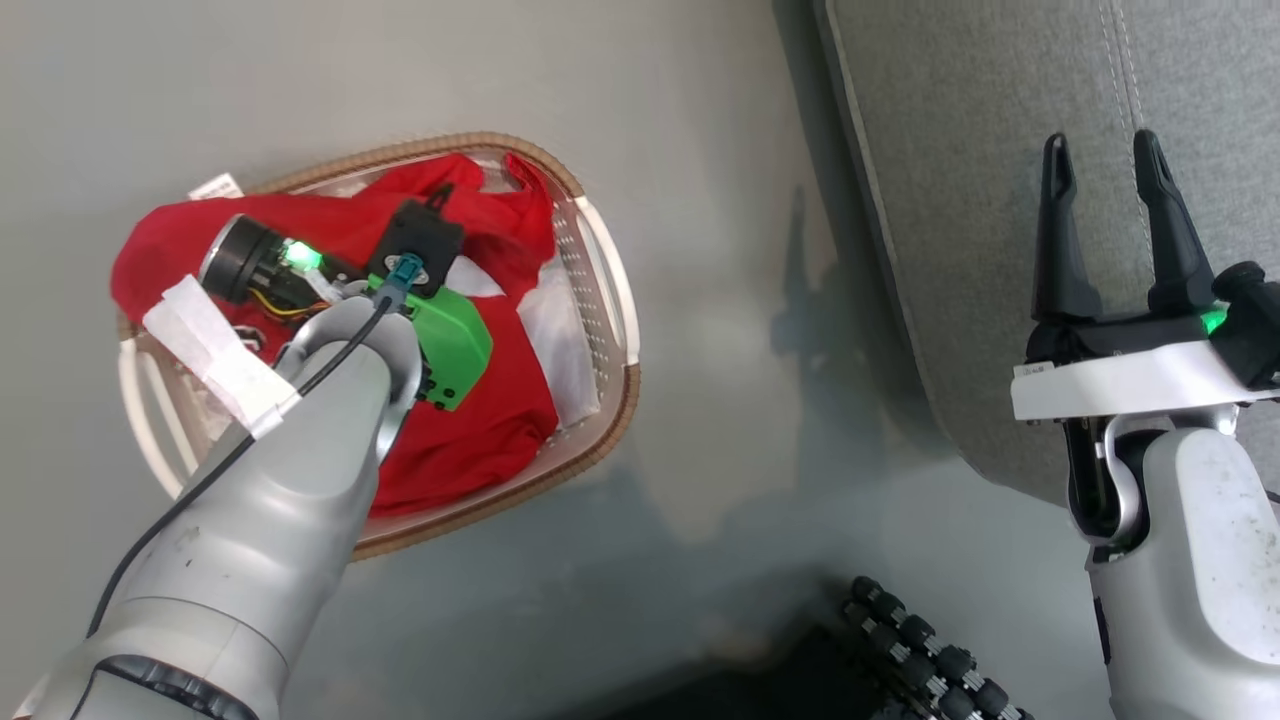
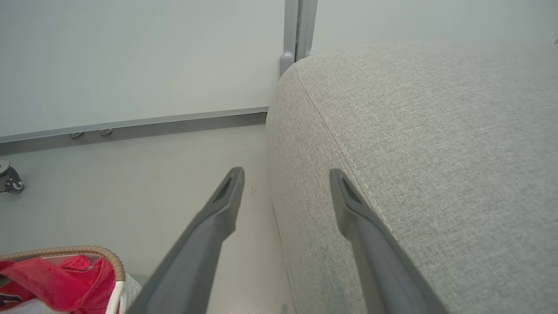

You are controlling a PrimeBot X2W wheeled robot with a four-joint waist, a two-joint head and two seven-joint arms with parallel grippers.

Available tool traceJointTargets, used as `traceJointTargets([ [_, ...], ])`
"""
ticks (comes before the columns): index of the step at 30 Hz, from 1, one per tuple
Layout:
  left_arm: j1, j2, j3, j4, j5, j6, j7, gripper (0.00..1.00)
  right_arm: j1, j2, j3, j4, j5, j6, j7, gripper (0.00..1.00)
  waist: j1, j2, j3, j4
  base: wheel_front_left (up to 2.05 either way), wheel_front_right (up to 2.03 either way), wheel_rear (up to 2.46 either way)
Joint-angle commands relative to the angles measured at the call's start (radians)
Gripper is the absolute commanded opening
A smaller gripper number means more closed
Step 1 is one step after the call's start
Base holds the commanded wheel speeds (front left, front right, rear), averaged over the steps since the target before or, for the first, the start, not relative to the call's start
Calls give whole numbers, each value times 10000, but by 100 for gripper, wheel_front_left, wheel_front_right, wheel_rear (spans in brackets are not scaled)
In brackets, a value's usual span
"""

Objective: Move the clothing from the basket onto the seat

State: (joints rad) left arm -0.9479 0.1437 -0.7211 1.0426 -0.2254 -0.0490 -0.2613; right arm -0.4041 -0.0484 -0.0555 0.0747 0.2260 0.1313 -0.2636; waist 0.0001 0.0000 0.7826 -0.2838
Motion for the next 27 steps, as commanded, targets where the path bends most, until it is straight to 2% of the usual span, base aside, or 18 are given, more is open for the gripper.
traceJointTargets([
  [1, 216, -34, 9, -105, -48, -62, -47, 0, 155, -35, -79, 106, -145, -10, -18, 100, -1, 0, -779, 629, 0, 0, 0],
  [10, 781, -279, 55, -926, -528, -461, -48, 0, 780, -42, -269, 639, -772, -10, -18, 100, -1, 0, -2863, 1699, 0, 0, 0],
  [18, 1000, -422, -146, -1555, -957, -722, 131, 0, 1580, -44, -185, 1181, -1064, -10, -18, 100, -1, 0, -4898, 2278, 0, 0, 0],
  [27, 115, 99, -928, -3202, -1526, -812, 1095, 0, 2366, -42, 153, 1577, -1184, -10, -18, 100, -1, 0, -6687, 2471, 0, 0, 0],
])
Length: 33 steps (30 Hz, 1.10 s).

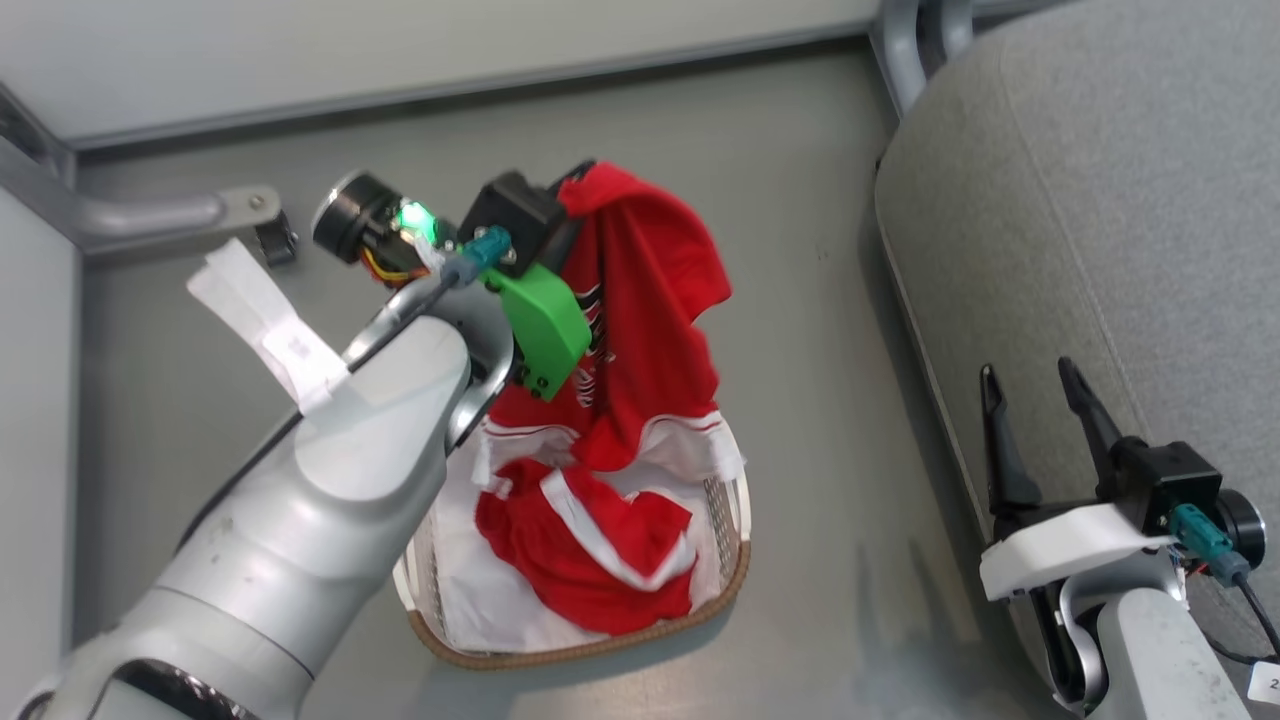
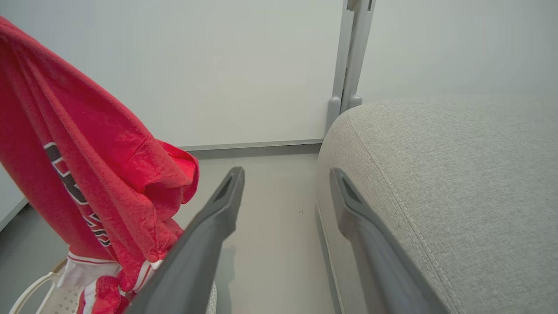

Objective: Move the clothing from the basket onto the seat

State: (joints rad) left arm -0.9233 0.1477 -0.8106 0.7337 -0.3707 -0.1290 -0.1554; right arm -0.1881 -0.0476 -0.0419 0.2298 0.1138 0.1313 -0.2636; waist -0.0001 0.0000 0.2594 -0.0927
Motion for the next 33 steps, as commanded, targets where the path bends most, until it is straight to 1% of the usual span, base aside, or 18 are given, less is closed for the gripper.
traceJointTargets([
  [1, -261, 148, -114, -308, -206, -13, 130, 0, 263, -50, 46, 55, -79, -10, -18, 100, 1, 0, -1612, 547, 0, 0, 0],
  [6, -982, 536, -374, -1400, -1234, -16, 778, 0, 578, -49, 170, 174, -182, -10, -18, 100, 1, 0, -2270, 455, 0, 0, 0],
  [12, -1781, 901, -308, -2223, -2506, -7, 1390, 0, 483, -47, 361, 64, -357, -10, -18, 100, 1, 0, -2603, 184, 0, 0, 0],
  [16, -2172, 1150, -355, -2468, -3013, -6, 1610, 0, 220, -46, 827, -54, -231, -10, -18, 100, 1, 0, -2666, 53, 0, 0, 0],
  [20, -2237, 1209, -376, -2597, -3338, -7, 1555, 0, -180, -44, 1485, -27, -227, -10, -18, 100, 1, 0, -2684, 12, 0, 0, 0],
  [24, -2019, 1231, -591, -2735, -3545, -7, 1529, 0, -907, -47, 2392, 504, -588, -10, -16, 100, 1, 0, -2696, 81, 0, 0, 0],
  [26, -1963, 1211, -686, -2838, -3602, -7, 1512, 0, -1240, -151, 2774, 901, -686, -10, -13, 100, 1, 0, -2711, 148, 0, 0, 0],
  [29, -1900, 1156, -830, -2964, -3689, -7, 1464, 0, -1877, -554, 3559, 1763, -425, -10, -12, 100, 1, 0, -2735, 277, 0, 0, 0],
  [33, -1943, 1110, -966, -3159, -3777, -7, 1421, 0, -2767, -1110, 4587, 2965, 257, -10, -8, 100, 1, 0, -2754, 427, 0, 0, 0],
])
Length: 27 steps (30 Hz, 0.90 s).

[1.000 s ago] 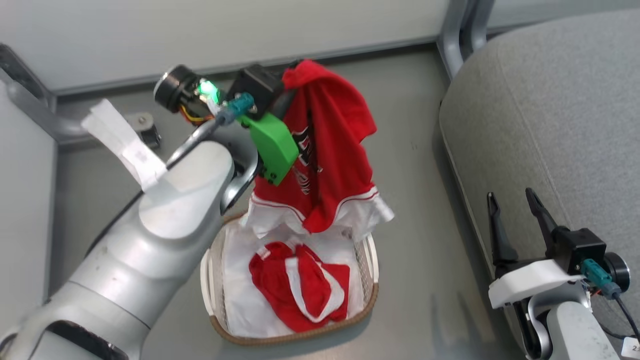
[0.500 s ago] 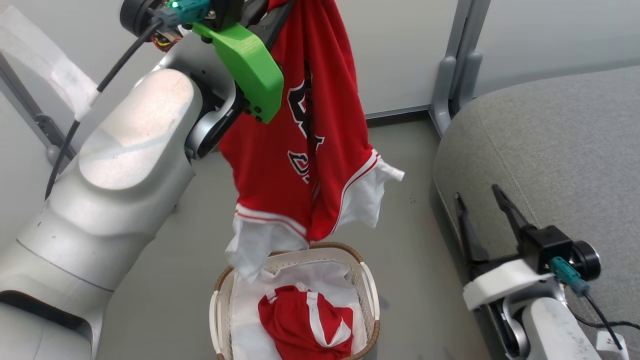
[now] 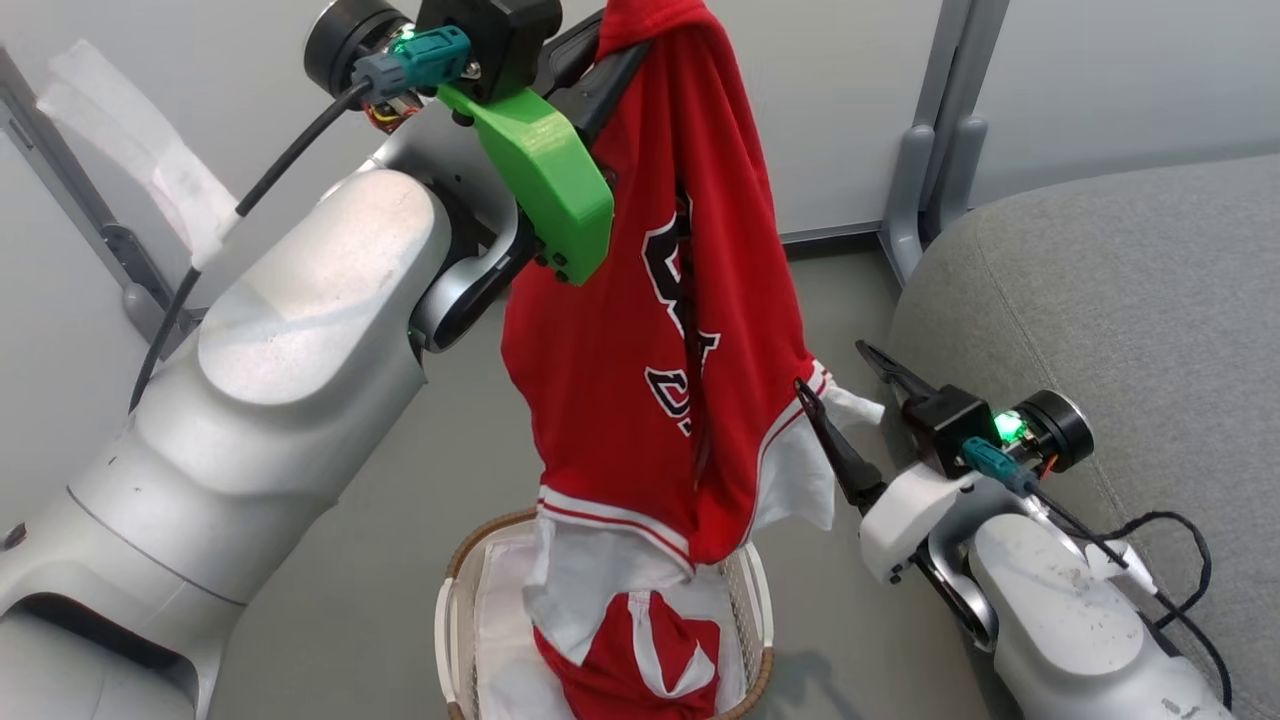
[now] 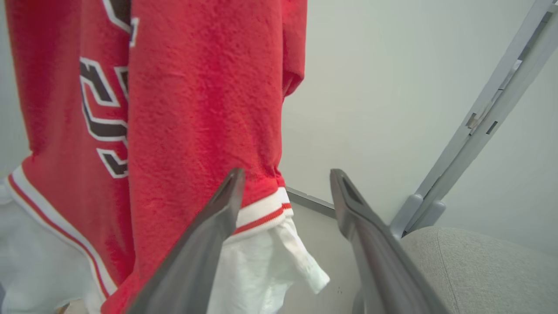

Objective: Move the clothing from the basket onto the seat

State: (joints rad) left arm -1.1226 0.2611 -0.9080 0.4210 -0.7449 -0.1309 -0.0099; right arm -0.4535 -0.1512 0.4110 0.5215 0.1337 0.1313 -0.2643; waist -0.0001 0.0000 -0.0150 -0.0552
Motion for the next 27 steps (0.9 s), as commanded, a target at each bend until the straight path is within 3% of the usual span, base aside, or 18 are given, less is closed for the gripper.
traceJointTargets([
  [1, 26, -35, -20, -82, -55, 12, -53, 0, -328, -189, 298, 290, 240, -10, 2, 100, 1, 0, -11, 84, 0, 0, 0],
  [12, -209, -100, -169, -357, -121, 11, -216, 0, -2536, -951, 3196, 1824, 3028, -10, 0, 100, 1, 0, -3, 370, 0, 0, 0],
  [27, -222, -227, -460, -398, -284, 11, -352, 0, -4047, -457, 6345, 1876, 5598, -10, -2, 100, 1, 0, -4, 831, 0, 0, 0],
])
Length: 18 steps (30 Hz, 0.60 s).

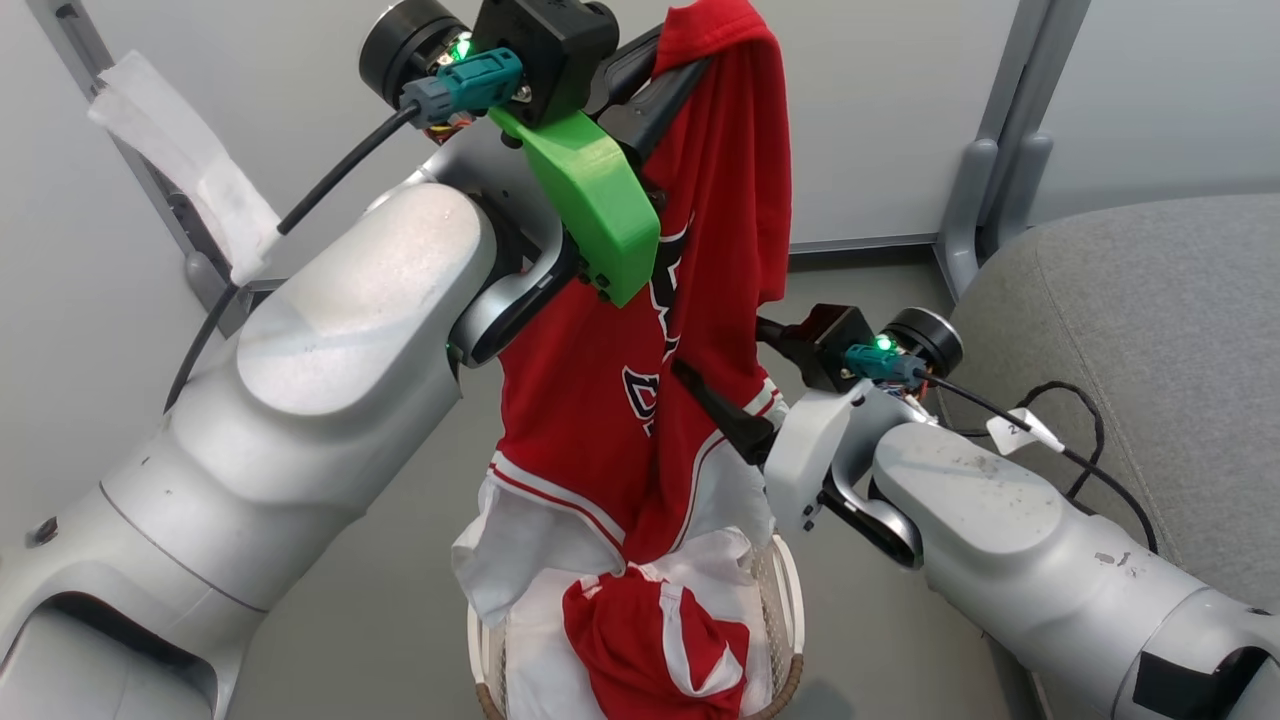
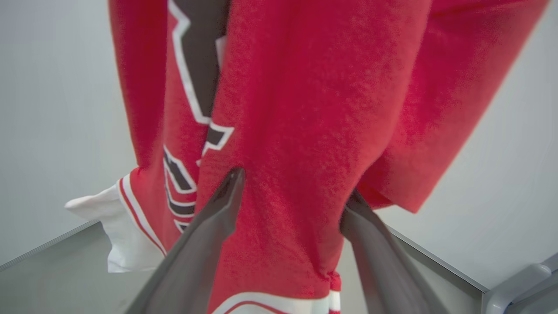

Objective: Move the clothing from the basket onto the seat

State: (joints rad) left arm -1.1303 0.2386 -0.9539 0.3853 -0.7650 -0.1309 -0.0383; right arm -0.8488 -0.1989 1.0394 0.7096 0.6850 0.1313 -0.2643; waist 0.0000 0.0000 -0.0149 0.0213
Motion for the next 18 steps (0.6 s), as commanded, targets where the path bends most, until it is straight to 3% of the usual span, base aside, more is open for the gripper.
traceJointTargets([
  [1, -140, -8, -20, -47, -101, 11, -83, 0, -170, 30, 364, -74, 277, -10, -2, 100, 0, 0, -8, 119, 0, 0, 0],
  [5, -66, 26, -53, -13, -141, 11, -125, 0, -502, 28, 1117, -141, 913, -10, -2, 100, 0, 0, -8, 232, 0, 0, 0],
  [6, -54, 32, -61, -6, -149, 11, -137, 0, -561, 57, 1201, -126, 1006, -10, -2, 93, 0, 0, -6, 251, 0, 0, 0],
  [7, -35, 36, -66, 4, -165, 11, -153, 0, -605, 101, 1337, -94, 1093, -10, -2, 46, 0, 0, -5, 273, 0, 0, 0],
  [8, -17, 38, -66, 17, -185, 13, -151, 0, -641, 128, 1418, -61, 1146, -10, -2, 38, 0, 0, -5, 286, 0, 0, 0],
  [9, 3, 35, -67, 24, -204, 19, -156, 0, -713, 162, 1508, -14, 1200, -10, -2, 15, 0, 0, -4, 300, 0, 0, 0],
  [10, 14, 37, -71, 31, -203, 25, -164, 0, -789, 188, 1542, -5, 1221, -10, -2, 0, 0, 0, 0, 308, 0, 0, 0],
  [18, 249, 244, -29, 351, -257, 232, -134, 0, -900, 165, 1263, -244, 1058, -10, -3, 0, 0, 0, 64, 203, 0, 0, 0],
])
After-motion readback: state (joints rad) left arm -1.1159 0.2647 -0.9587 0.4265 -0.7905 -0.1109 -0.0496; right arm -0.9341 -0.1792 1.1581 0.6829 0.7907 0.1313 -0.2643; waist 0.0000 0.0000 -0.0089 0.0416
